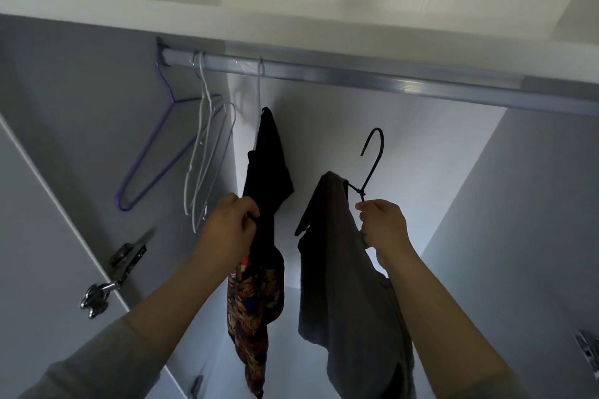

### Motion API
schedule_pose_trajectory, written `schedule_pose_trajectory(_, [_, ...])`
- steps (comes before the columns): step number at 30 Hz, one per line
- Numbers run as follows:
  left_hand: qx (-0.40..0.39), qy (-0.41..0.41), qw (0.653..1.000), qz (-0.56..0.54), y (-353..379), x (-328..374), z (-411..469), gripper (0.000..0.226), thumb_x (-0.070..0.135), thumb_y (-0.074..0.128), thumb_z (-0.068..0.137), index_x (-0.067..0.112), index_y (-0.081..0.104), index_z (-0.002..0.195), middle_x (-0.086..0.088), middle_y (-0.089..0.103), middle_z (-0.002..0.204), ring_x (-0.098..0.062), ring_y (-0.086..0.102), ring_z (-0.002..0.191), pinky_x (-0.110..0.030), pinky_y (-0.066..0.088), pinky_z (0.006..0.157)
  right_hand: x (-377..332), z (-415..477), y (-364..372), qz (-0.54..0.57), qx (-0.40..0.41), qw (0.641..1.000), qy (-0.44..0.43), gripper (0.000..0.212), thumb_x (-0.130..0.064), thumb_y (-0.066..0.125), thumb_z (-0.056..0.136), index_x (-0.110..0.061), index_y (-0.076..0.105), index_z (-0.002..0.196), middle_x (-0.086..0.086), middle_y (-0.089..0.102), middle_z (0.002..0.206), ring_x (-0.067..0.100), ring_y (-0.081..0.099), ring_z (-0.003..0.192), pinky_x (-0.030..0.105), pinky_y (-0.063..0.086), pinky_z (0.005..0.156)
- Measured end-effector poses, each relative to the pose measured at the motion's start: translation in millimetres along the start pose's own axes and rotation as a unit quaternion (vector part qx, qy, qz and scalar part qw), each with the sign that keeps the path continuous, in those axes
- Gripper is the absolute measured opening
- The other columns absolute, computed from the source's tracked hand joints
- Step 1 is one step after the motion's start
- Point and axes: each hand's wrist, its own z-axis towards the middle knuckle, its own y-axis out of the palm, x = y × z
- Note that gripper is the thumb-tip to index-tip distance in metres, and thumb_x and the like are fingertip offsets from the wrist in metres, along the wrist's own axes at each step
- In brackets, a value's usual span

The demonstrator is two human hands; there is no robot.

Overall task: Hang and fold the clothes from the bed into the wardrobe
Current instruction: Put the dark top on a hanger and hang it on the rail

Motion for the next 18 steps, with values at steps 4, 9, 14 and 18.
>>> schedule_pose_trajectory(4, [0.003,0.008,1.000,-0.027,-2,-10,0,0.021,-0.010,0.056,0.082,0.008,0.065,0.087,0.000,0.048,0.084,-0.010,0.052,0.061,-0.022,0.046,0.056,-17,7,16,-0.029,-0.019,0.999,-0.019,0.022,-0.004,0.041,0.093,-0.010,0.062,0.092,0.011,0.064,0.084,0.023,0.058,0.072,0.041,0.052,0.072])
schedule_pose_trajectory(9, [0.012,0.019,0.999,-0.045,-5,-15,2,0.024,-0.012,0.058,0.078,0.010,0.066,0.085,0.002,0.049,0.082,-0.002,0.048,0.064,-0.009,0.036,0.055,-41,21,29,-0.022,-0.031,0.996,-0.080,0.017,-0.008,0.039,0.096,-0.011,0.055,0.093,0.000,0.063,0.056,0.008,0.049,0.041,0.023,0.042,0.044])
schedule_pose_trajectory(14, [0.017,0.026,0.998,-0.052,-8,-15,0,0.023,-0.012,0.059,0.076,0.009,0.067,0.083,0.001,0.049,0.079,-0.004,0.047,0.060,-0.009,0.034,0.057,-61,43,47,-0.062,0.021,0.985,-0.162,0.019,-0.010,0.040,0.096,-0.004,0.058,0.095,0.009,0.062,0.080,0.022,0.059,0.074,0.033,0.050,0.069])
schedule_pose_trajectory(18, [0.019,0.015,0.998,-0.066,-12,-17,-4,0.023,-0.011,0.058,0.078,0.009,0.067,0.085,-0.003,0.053,0.082,-0.015,0.054,0.063,-0.031,0.049,0.058,-78,56,63,-0.068,0.060,0.972,-0.218,0.019,-0.011,0.038,0.099,-0.008,0.056,0.097,-0.012,0.048,0.079,0.001,0.046,0.070,0.002,0.036,0.059])
